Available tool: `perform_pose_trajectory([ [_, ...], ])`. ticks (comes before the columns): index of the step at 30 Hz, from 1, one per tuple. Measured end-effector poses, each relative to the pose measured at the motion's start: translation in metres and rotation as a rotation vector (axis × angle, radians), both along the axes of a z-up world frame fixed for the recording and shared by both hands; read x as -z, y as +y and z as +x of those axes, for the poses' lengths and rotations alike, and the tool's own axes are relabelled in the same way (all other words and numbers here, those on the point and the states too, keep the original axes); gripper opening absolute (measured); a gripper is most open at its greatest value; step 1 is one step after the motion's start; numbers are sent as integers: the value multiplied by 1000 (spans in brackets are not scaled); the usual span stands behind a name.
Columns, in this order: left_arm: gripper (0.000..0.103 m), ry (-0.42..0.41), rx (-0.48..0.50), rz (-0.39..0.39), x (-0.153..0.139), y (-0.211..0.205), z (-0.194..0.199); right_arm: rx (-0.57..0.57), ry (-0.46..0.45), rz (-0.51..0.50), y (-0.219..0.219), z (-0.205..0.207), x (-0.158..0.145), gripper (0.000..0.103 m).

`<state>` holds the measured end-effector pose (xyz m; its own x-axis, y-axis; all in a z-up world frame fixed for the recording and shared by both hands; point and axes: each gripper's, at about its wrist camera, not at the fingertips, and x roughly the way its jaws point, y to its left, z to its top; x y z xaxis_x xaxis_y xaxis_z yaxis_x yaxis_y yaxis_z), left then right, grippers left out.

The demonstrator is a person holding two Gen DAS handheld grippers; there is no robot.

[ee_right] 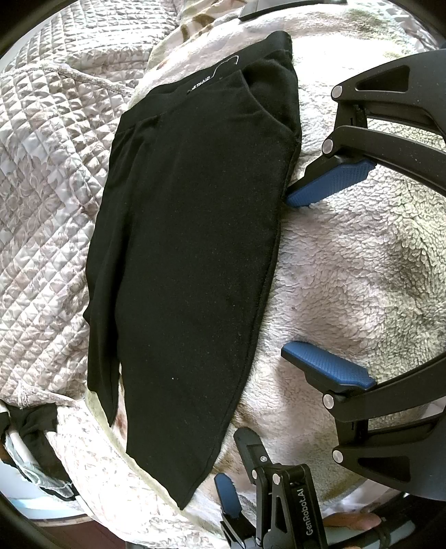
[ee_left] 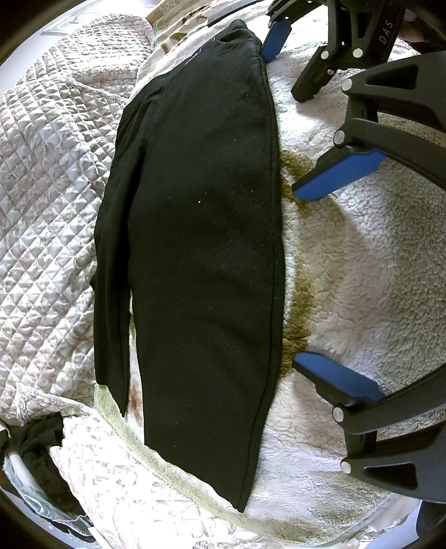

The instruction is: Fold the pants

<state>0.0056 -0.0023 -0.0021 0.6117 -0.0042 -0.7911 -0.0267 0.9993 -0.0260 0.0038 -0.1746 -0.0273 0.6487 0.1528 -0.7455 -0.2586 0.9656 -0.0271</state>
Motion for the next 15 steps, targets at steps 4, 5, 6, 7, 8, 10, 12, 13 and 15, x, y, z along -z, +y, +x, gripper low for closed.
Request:
perform_pose_trajectory([
  [4, 92, 0, 0, 1, 0, 0, 0, 0, 0, 0, 1, 0, 0, 80],
  [5, 92, 0, 0, 1, 0, 0, 0, 1, 0, 0, 1, 0, 0, 80],
  [6, 92, 1, -1, 1, 0, 0, 0, 1, 0, 1, 1, 0, 0, 80],
  [7, 92, 0, 0, 1, 0, 0, 1, 1, -1, 1, 1, 0, 0, 80],
  [8, 92, 1, 1, 2, 0, 0, 0, 1, -1, 1, 1, 0, 0, 80],
  [10, 92, -1, -1, 0, 0, 0, 0, 1, -2, 2, 1, 0, 0, 80],
  [12, 92, -1, 1, 4, 0, 0, 0, 1, -1, 2, 1, 0, 0, 80],
  [13, 92, 0, 1, 3, 0, 0, 0, -1, -3, 3, 1, 0, 0, 80],
  [15, 92, -1, 3, 6, 0, 0, 1, -3, -3, 4, 1, 0, 0, 80],
])
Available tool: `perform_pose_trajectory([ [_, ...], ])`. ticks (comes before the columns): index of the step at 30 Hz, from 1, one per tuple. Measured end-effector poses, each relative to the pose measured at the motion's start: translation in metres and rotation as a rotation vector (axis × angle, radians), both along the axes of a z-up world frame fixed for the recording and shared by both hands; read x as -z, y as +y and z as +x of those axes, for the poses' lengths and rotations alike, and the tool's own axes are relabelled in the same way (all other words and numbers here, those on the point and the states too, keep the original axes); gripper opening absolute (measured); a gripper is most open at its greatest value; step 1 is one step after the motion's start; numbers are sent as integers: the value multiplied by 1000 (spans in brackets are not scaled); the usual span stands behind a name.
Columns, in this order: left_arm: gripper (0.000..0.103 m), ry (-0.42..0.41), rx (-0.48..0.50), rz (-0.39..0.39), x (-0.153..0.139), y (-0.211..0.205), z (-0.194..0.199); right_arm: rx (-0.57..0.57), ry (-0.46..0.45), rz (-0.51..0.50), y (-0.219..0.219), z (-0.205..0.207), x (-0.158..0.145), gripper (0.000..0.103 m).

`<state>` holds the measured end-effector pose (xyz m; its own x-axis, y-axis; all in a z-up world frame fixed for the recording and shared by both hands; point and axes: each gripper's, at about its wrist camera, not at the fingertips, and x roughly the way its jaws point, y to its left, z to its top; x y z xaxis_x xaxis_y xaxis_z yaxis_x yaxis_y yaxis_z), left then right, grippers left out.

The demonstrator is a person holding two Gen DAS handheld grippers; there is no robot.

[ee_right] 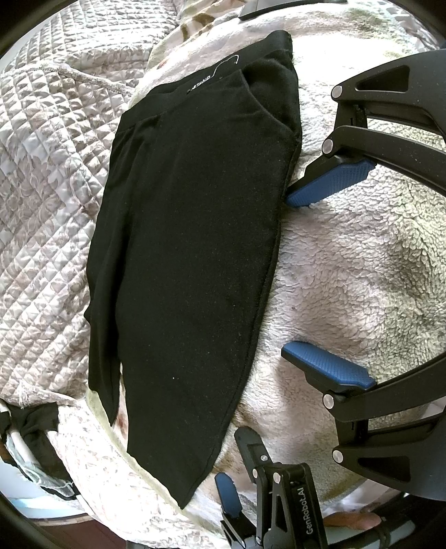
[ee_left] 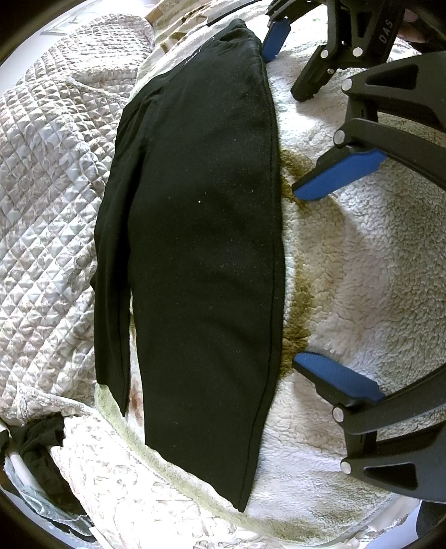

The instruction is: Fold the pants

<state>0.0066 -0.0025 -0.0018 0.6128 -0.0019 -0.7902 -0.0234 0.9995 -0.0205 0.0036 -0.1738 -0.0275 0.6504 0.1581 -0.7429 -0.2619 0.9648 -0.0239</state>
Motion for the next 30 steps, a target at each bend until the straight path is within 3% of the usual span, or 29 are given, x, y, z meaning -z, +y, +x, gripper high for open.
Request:
perform_pose_trajectory([
  [12, 92, 11, 10, 2, -5, 1, 1, -22, 6, 13, -4, -2, -4, 80],
  [20, 92, -22, -14, -55, -12, 13, -7, 24, 5, 52, -23, -7, -9, 80],
  [30, 90, -90, -233, -174, -21, 83, -15, 214, -15, 164, -91, -6, -20, 80],
])
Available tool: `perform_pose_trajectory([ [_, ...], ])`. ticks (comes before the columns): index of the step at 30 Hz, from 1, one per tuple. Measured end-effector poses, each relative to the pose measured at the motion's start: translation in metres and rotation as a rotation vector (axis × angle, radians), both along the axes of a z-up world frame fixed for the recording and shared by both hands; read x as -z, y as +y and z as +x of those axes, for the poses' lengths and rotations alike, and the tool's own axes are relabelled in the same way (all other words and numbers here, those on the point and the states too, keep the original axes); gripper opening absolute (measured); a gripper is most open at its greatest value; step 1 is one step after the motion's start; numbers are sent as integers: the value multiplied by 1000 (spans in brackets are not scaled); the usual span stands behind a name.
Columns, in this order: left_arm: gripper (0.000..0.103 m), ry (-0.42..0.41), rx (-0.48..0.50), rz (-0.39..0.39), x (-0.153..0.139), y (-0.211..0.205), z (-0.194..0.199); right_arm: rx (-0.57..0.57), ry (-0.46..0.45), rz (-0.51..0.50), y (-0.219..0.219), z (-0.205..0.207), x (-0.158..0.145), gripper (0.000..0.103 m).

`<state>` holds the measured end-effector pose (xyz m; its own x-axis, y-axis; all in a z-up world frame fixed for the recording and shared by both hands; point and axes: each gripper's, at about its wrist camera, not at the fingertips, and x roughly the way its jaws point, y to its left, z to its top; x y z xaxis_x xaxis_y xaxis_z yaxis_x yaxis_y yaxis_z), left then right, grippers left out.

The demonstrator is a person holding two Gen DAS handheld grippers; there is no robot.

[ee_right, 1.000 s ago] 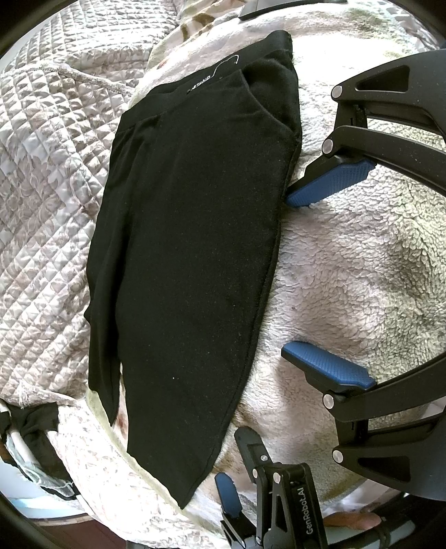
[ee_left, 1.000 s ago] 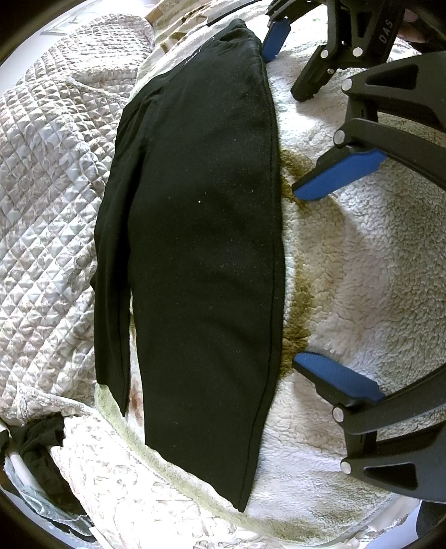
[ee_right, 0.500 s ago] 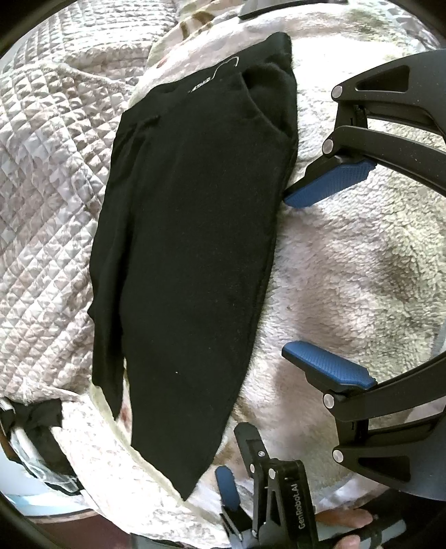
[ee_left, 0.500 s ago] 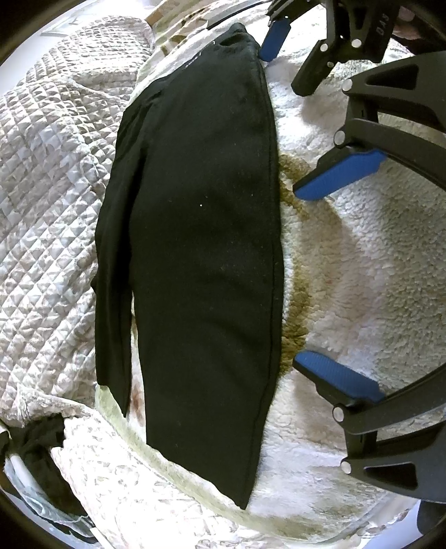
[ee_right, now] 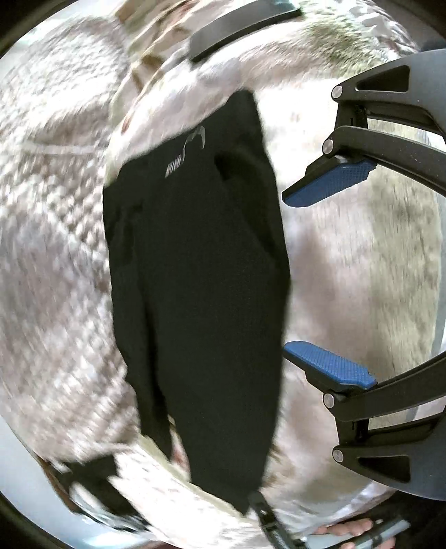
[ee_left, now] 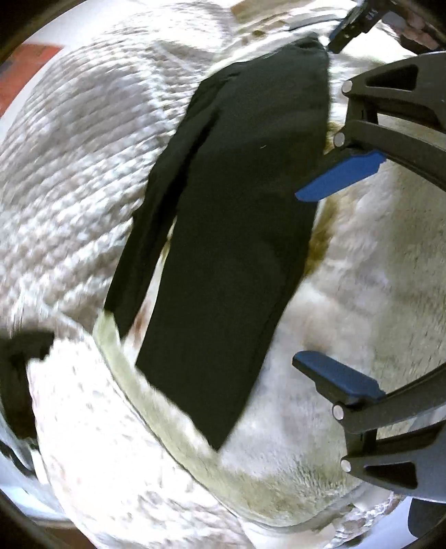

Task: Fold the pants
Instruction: 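Grasp the black pants' edge with the left gripper while the right gripper grasps beside it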

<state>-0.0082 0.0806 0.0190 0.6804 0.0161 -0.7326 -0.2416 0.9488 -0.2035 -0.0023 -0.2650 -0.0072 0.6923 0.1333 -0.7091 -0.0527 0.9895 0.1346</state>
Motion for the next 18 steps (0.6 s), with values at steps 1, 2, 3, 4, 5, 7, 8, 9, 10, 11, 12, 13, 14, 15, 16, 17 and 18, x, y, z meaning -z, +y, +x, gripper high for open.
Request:
perform_pose_trajectory([
  [1, 90, -1, -23, -9, 1, 4, 0, 31, 5, 29, -10, 1, 1, 80],
  [2, 90, -4, -53, -33, 2, 11, -1, 56, 9, 56, -18, 2, 1, 80],
  [3, 90, -7, -81, -52, 3, 18, -1, 79, 13, 84, -26, 3, 2, 80],
  [4, 90, -10, -102, -72, 5, 24, 0, 100, 18, 111, -33, 5, 3, 80],
  [5, 89, -10, -110, -94, 7, 29, 1, 120, 23, 143, -41, 7, 5, 80],
  [7, 89, -15, -118, -116, 8, 32, 5, 148, 21, 198, -55, 11, 9, 80],
  [8, 89, -18, -121, -121, 8, 33, 7, 158, 17, 221, -61, 13, 9, 80],
  [9, 89, -20, -124, -120, 8, 33, 9, 163, 12, 241, -66, 17, 10, 80],
  [10, 89, -25, -126, -121, 8, 34, 12, 174, 7, 260, -70, 21, 10, 80],
  [11, 89, -31, -129, -124, 7, 35, 14, 179, 5, 277, -73, 25, 10, 80],
  [12, 89, -39, -133, -130, 7, 37, 17, 186, 3, 300, -78, 30, 10, 80],
  [13, 89, -49, -136, -138, 6, 41, 21, 195, 5, 316, -81, 34, 11, 80],
  [14, 87, -57, -139, -144, 6, 43, 23, 204, 2, 339, -85, 38, 12, 80],
  [15, 83, -61, -147, -153, 7, 47, 26, 212, -4, 353, -88, 40, 11, 78],
  [16, 81, -65, -157, -162, 6, 52, 28, 225, -16, 363, -91, 41, 10, 76],
  [17, 78, -72, -166, -171, 7, 56, 30, 241, -28, 374, -93, 42, 8, 74],
  [18, 75, -76, -171, -172, 7, 58, 31, 244, -34, 383, -95, 44, 8, 74],
])
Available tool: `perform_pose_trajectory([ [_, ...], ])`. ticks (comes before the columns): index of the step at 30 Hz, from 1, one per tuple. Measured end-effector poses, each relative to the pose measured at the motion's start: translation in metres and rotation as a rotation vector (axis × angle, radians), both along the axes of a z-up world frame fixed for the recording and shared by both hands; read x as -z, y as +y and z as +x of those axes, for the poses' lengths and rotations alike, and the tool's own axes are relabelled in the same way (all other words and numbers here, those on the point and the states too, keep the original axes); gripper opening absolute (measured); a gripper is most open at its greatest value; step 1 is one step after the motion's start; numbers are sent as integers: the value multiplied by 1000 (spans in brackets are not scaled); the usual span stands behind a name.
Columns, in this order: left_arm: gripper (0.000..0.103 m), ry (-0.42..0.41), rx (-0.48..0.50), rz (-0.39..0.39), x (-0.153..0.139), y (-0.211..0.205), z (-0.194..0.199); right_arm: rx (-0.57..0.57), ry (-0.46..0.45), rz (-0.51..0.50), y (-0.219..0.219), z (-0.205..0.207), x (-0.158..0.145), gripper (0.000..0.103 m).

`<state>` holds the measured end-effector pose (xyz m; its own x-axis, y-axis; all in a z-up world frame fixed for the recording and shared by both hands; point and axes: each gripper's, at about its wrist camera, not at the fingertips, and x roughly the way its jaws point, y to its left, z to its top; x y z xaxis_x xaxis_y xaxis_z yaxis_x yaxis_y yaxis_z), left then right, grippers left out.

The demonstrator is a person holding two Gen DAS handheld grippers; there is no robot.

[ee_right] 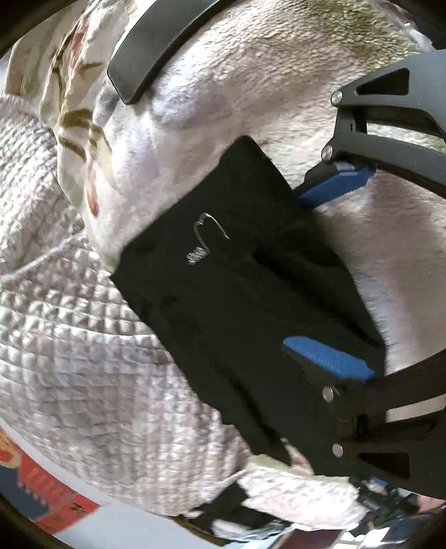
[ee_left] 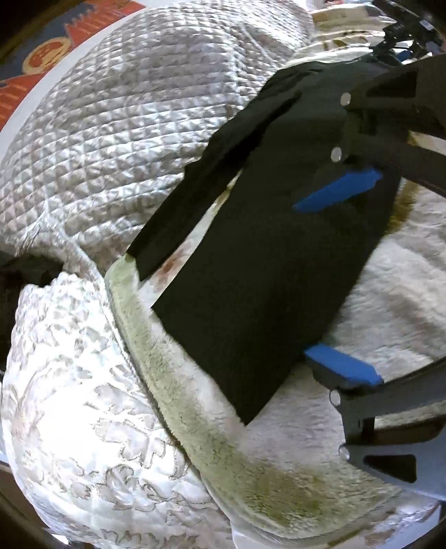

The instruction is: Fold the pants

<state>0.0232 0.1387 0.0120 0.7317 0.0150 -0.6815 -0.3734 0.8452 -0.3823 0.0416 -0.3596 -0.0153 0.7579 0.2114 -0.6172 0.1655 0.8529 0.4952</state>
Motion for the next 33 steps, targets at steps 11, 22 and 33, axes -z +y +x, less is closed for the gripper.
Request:
perform_pose_trajectory([
  [11, 6, 63, -52, 92, 2, 7, 12, 49, 49, -14, -16, 14, 6, 18],
  [22, 4, 31, -10, 149, -41, 8, -29, 37, 43, 77, -28, -30, -25, 11],
  [33, 4, 163, 14, 168, -24, 0, -69, 44, 147, 125, -42, -84, -2, 12],
])
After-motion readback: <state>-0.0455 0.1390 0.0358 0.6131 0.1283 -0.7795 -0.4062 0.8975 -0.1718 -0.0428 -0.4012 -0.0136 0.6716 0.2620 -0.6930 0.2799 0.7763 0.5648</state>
